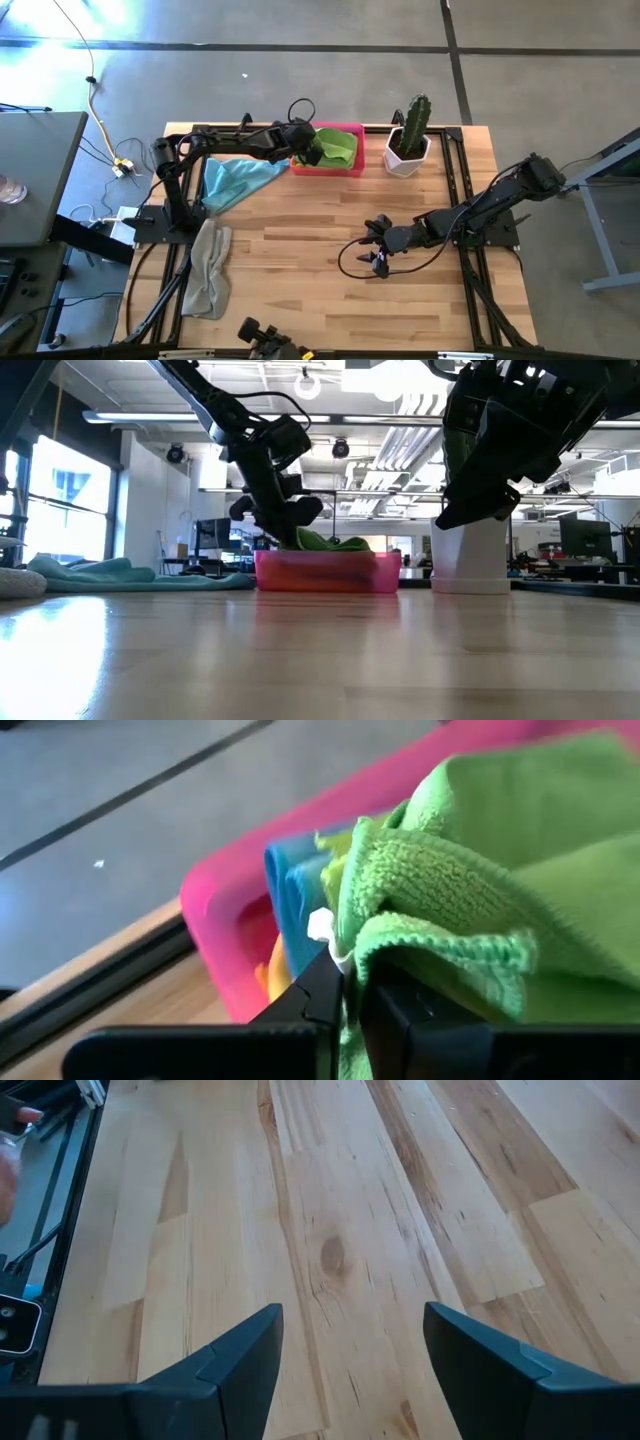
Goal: Fold microfiber towels
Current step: Put the green microfiber cloth into the pink bin
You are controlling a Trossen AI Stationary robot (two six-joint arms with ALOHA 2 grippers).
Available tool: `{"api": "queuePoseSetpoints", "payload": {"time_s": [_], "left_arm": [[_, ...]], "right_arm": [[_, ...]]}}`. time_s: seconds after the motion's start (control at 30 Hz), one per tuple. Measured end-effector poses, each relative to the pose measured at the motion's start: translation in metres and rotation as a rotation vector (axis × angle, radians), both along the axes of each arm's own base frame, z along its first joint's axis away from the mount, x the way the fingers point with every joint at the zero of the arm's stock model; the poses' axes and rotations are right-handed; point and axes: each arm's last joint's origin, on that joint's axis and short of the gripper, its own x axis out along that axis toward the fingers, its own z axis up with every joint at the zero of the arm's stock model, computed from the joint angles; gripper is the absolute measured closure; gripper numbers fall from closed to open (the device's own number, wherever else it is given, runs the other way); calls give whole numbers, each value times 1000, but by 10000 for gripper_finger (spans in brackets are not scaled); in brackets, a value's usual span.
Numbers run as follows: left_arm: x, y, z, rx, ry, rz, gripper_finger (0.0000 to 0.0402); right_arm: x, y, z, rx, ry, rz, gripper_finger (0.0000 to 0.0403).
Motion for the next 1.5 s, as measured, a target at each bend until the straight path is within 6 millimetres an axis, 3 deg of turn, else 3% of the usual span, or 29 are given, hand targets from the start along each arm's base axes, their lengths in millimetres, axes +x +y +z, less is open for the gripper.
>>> {"api": "queuePoseSetpoints", "payload": {"time_s": [0.2, 0.5, 0.7, 1.1, 1.5], "left_arm": [[-3, -4, -4, -37, 52, -1, 356], [-2, -7, -4, 0, 168, -115, 288], [-6, -9, -7, 11, 310, -173, 255], [-1, -22, -8, 50, 462, -297, 214], [19, -51, -4, 223, 716, -506, 215]], "right_arm": [[0, 0, 0, 0, 0, 0, 167], [0, 0, 0, 0, 0, 0, 167], [0, 0, 0, 0, 0, 0, 167], [0, 0, 0, 0, 0, 0, 167], [1, -1, 1, -75, -24, 4, 167]]}}
